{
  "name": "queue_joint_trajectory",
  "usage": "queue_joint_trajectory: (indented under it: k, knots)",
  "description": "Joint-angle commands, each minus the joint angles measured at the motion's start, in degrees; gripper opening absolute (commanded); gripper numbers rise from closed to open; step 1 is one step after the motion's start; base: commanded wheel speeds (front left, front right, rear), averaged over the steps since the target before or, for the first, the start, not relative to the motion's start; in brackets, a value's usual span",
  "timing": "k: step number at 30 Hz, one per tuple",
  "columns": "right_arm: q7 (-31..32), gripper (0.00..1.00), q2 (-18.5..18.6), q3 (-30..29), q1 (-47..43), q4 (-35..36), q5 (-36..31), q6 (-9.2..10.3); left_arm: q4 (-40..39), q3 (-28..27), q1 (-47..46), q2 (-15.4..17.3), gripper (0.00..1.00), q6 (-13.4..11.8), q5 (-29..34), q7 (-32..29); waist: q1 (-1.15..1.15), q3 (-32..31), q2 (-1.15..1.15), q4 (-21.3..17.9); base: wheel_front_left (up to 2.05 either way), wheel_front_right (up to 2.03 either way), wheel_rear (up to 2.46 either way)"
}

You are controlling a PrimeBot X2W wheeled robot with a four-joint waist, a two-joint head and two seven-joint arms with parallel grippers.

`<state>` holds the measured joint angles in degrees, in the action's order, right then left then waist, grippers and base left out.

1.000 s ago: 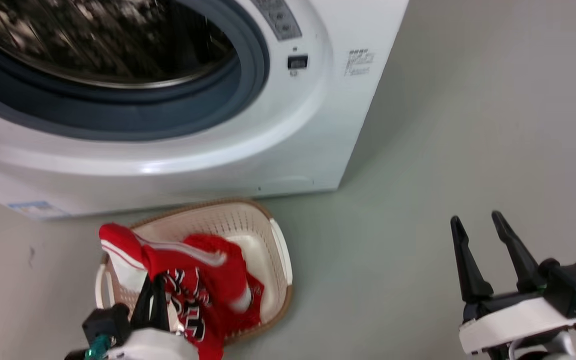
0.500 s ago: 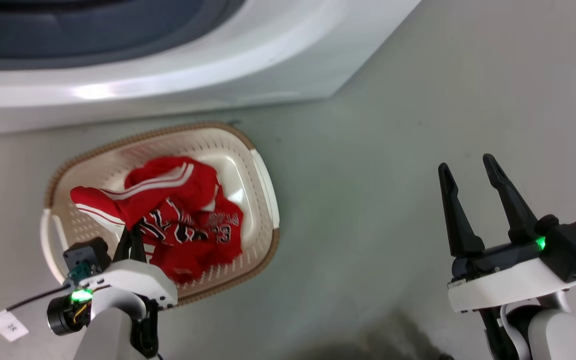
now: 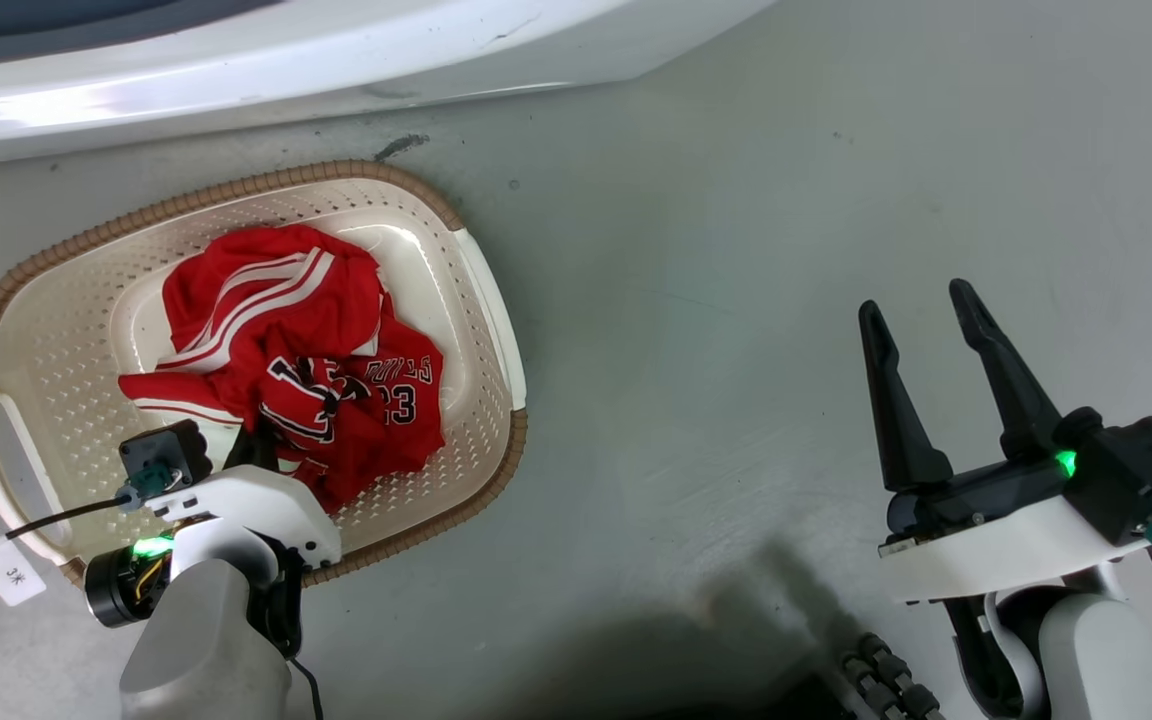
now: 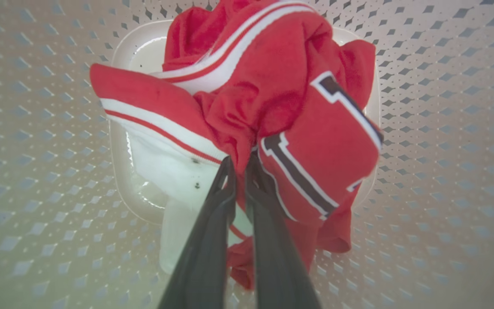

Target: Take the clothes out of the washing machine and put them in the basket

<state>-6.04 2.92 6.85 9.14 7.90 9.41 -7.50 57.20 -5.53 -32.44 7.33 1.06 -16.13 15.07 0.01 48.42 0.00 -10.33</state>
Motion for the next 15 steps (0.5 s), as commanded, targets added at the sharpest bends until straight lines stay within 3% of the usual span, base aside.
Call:
queue_joint_trajectory:
  k: [1, 2, 3, 4, 15]
  knots:
    - [-0.32, 1.00, -0.07, 0.19, 0.99, -0.20, -0.01, 0.02, 0.34, -0.04, -0.76, 0.22, 0.00, 0.20, 0.46, 0.14, -0.01, -0.68, 0.00, 0.01, 0.00, 0.00, 0.00]
    - [-0.45, 1.00, -0.07, 0.22, 1.08, -0.53, 0.00, 0.03, 0.91, -0.03, -0.79, 0.03, 0.25, 0.25, 0.57, 0.14, -0.01, -1.29, 0.00, 0.04, 0.00, 0.00, 0.00]
    - [-0.63, 1.00, -0.07, 0.20, 1.10, -0.93, 0.03, 0.02, 1.29, -0.20, -0.68, -0.20, 0.84, 0.26, 0.53, 0.14, -0.01, -2.17, 0.00, 0.11, 0.00, 0.00, 0.00]
    - [-0.62, 1.00, -0.07, 0.16, 1.06, -1.40, 0.16, 0.02, 1.73, -0.34, -0.43, -0.47, 1.00, 0.25, 0.44, 0.14, -0.01, -3.15, 0.00, 0.23, 0.00, 0.00, 0.00]
    - [-0.11, 1.00, -0.05, -3.83, -2.57, -4.52, -1.65, 0.02, 0.35, -3.27, 7.46, -2.43, 1.00, 1.40, -0.20, 0.14, -0.01, -20.84, 0.00, 2.49, 0.00, 0.00, 0.00]
